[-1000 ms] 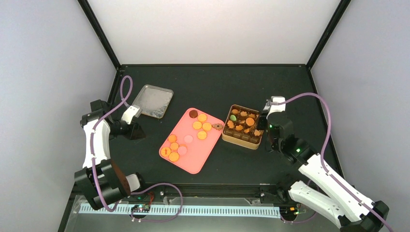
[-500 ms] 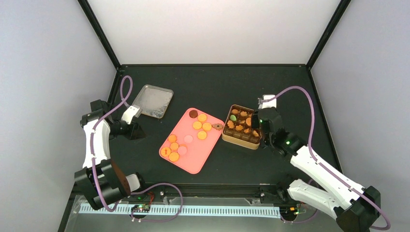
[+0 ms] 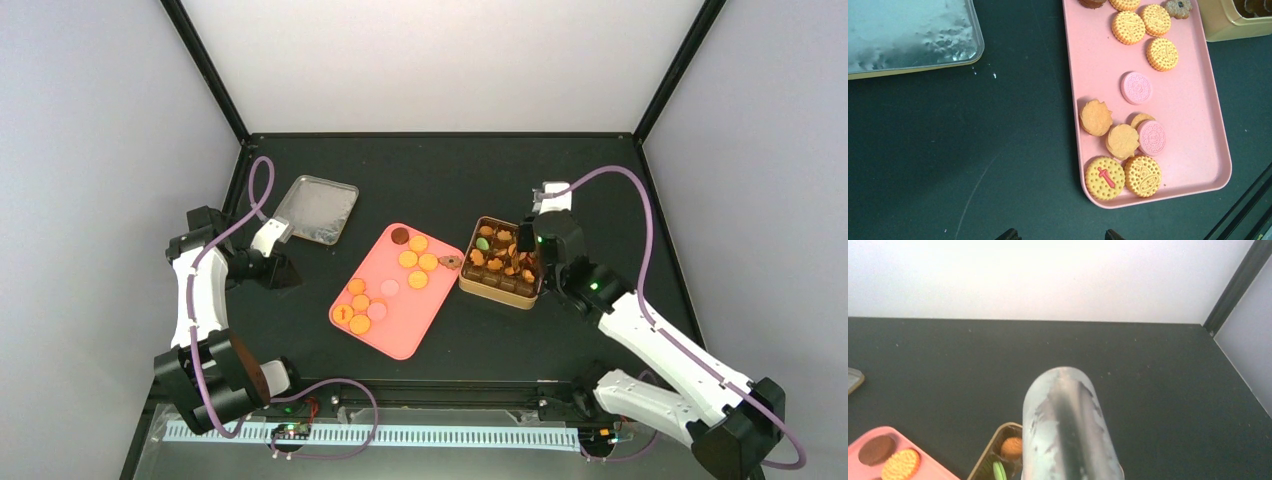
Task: Pack the cookies
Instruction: Adjust the fake cookies in the empty pocket of the box.
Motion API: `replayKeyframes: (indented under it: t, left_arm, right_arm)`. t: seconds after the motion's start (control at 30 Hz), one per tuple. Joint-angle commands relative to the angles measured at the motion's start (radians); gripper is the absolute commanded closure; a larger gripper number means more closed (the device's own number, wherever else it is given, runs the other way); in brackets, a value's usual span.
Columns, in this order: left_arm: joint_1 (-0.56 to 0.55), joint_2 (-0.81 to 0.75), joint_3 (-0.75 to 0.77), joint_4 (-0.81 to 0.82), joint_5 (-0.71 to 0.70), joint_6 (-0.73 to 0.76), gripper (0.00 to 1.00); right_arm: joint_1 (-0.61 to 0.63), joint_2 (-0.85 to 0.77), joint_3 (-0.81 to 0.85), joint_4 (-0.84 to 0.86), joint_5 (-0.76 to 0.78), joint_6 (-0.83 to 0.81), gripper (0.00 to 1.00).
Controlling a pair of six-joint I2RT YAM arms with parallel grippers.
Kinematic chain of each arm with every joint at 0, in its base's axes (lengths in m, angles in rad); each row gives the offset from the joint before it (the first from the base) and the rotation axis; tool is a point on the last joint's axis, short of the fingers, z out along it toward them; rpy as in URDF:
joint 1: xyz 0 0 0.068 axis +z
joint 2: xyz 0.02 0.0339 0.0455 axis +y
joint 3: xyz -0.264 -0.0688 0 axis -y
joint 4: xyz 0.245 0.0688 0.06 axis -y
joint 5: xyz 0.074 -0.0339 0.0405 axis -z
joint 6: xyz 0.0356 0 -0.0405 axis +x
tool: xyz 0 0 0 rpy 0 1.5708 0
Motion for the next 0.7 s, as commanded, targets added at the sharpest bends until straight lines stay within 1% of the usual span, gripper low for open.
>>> replayKeyframes:
  t: [0.0, 0.13, 0.23, 0.47, 0.67]
  left_arm:
    - [0.002, -0.007, 0.026, -0.012, 0.021, 0.013, 0.54]
    - [0.001, -0.010, 0.025, -0.013, 0.015, 0.015, 0.54]
    - [0.001, -0.010, 0.022, -0.014, 0.007, 0.018, 0.54]
    - [0.001, -0.006, 0.027, -0.013, 0.003, 0.014, 0.54]
    - [0.001, -0.007, 0.028, -0.013, -0.001, 0.016, 0.54]
  right_arm:
    - [-0.006, 0.051, 0.085, 0.081, 0.010, -0.021, 0.68]
    - [-0.014, 0.124, 0.108, 0.126, 0.030, -0.040, 0.68]
    - [-0.047, 0.163, 0.117, 0.148, 0.020, -0.042, 0.68]
    - [-0.148, 0.224, 0.114, 0.196, -0.092, -0.036, 0.68]
    - [-0.179, 0.251, 0.097, 0.241, -0.179, -0.044, 0.67]
